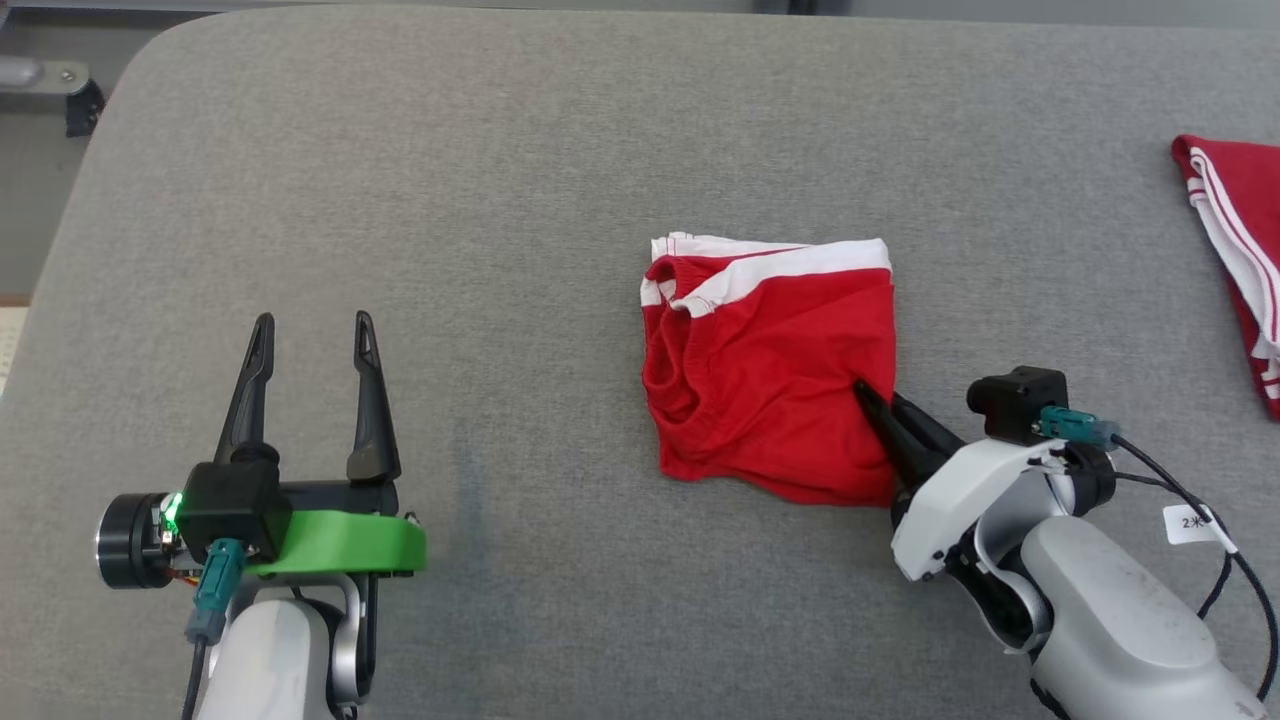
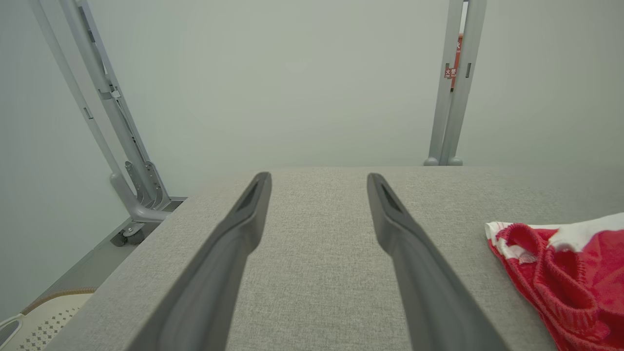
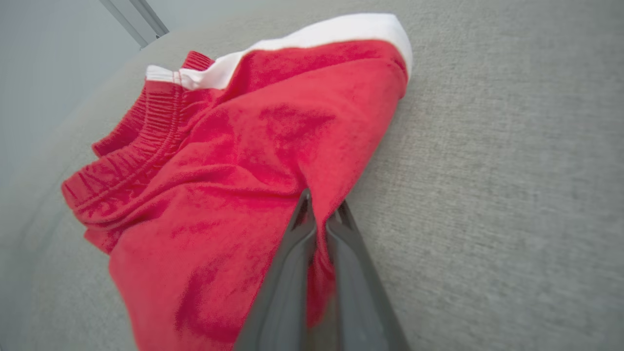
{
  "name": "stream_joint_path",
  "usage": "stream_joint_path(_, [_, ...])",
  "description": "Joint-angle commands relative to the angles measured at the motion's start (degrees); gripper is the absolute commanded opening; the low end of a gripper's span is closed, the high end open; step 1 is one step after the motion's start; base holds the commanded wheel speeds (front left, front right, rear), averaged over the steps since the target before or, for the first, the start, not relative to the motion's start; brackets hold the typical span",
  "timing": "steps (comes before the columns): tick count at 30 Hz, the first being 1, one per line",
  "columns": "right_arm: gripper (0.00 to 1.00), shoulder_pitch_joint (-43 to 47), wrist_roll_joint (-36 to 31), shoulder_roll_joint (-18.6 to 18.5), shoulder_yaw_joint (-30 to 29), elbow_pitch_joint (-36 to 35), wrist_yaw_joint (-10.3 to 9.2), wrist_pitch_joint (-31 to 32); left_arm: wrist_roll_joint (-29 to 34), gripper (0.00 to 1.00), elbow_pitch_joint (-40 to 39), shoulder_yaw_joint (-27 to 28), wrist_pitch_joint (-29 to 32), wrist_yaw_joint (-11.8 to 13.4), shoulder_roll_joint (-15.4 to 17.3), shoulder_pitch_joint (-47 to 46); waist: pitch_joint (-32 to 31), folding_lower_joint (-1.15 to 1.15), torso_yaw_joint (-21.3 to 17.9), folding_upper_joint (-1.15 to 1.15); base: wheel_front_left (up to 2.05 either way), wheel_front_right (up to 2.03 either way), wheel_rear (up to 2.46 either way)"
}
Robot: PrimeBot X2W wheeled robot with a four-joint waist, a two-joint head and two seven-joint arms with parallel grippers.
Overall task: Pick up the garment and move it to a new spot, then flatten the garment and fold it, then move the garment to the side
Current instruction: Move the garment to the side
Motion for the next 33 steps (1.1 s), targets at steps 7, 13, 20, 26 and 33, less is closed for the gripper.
stream_joint_path(7, [0.00,1.6,3.0,-5.1,-0.5,-1.6,-0.11,-2.6,1.6,1.00,0.0,0.1,-0.2,-1.3,1.3,-1.4,1.6,0.00,-11.7,0.00,0.00,0.00,0.00])
stream_joint_path(13, [0.00,1.9,5.3,-9.2,-0.4,-1.3,-0.12,-2.9,2.3,1.00,0.2,-0.3,-0.2,-1.9,1.5,-2.7,2.4,0.00,-16.5,0.00,0.00,0.00,0.00])
stream_joint_path(20, [0.00,-5.7,5.9,-13.7,3.0,-2.2,-0.11,-2.0,2.8,1.00,-0.4,-1.0,-0.2,-2.4,1.9,-4.9,5.3,0.00,-18.3,0.00,0.00,0.00,0.00])
stream_joint_path(26, [0.00,-17.9,7.6,-18.7,6.9,-2.3,-0.12,0.3,3.6,1.00,-0.7,-1.9,-0.2,-2.8,2.4,-7.6,9.5,0.00,-17.7,0.00,0.00,0.00,0.00])
stream_joint_path(33, [0.00,-26.9,10.3,-26.9,7.9,4.9,-0.12,1.2,4.3,1.00,-0.6,-3.4,-0.2,-3.5,2.5,-10.3,13.1,0.00,-15.7,0.00,0.00,0.00,0.00])
